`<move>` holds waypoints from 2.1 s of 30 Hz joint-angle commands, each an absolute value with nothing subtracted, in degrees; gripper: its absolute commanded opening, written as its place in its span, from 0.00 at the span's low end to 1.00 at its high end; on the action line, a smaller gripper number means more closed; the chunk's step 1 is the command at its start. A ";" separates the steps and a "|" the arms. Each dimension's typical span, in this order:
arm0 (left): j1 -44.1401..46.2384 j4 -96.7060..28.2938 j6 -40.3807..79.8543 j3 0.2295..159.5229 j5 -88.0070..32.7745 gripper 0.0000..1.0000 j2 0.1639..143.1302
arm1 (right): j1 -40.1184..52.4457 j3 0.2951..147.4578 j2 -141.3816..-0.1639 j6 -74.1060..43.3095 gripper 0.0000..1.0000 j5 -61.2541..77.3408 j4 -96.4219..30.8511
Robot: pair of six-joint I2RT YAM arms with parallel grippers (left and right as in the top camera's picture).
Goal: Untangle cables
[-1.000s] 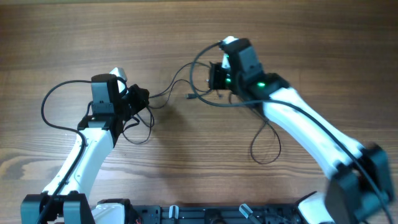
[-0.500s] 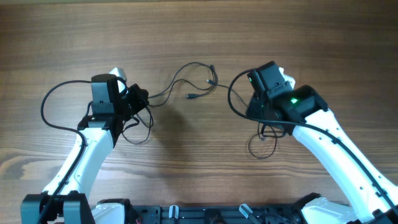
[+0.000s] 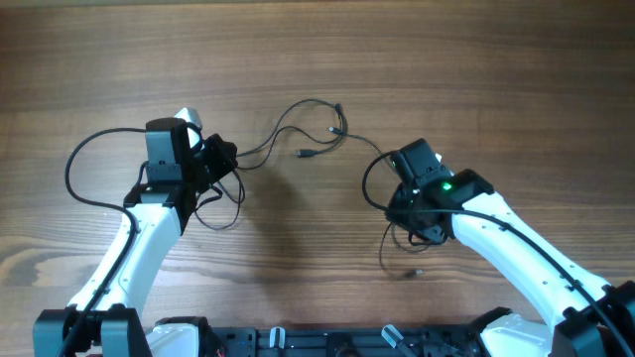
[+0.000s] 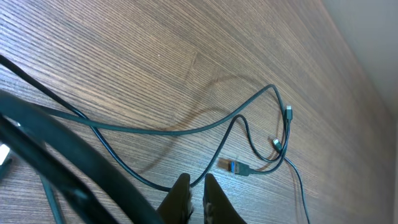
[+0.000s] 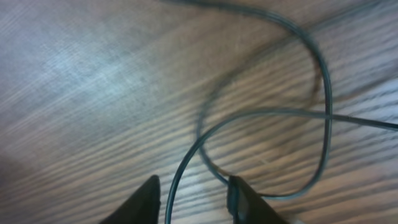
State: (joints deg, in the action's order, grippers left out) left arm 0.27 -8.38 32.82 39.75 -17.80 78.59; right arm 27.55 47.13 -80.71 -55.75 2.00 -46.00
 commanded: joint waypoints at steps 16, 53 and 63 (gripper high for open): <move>0.49 -8.69 31.92 39.64 -17.26 0.09 78.87 | 27.51 44.86 -81.17 -67.90 0.99 0.91 -46.09; 0.49 -9.61 31.90 39.64 -17.21 0.09 78.87 | 25.93 31.46 -81.10 -66.28 0.04 6.04 -28.49; 0.49 -11.90 31.90 39.64 -16.43 0.04 78.87 | 25.78 47.92 -75.35 -43.05 0.04 4.99 -27.77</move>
State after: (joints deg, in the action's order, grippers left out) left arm 0.27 -11.64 32.80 39.75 -17.37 78.61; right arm 26.02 39.40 -79.53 -56.53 5.54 -28.29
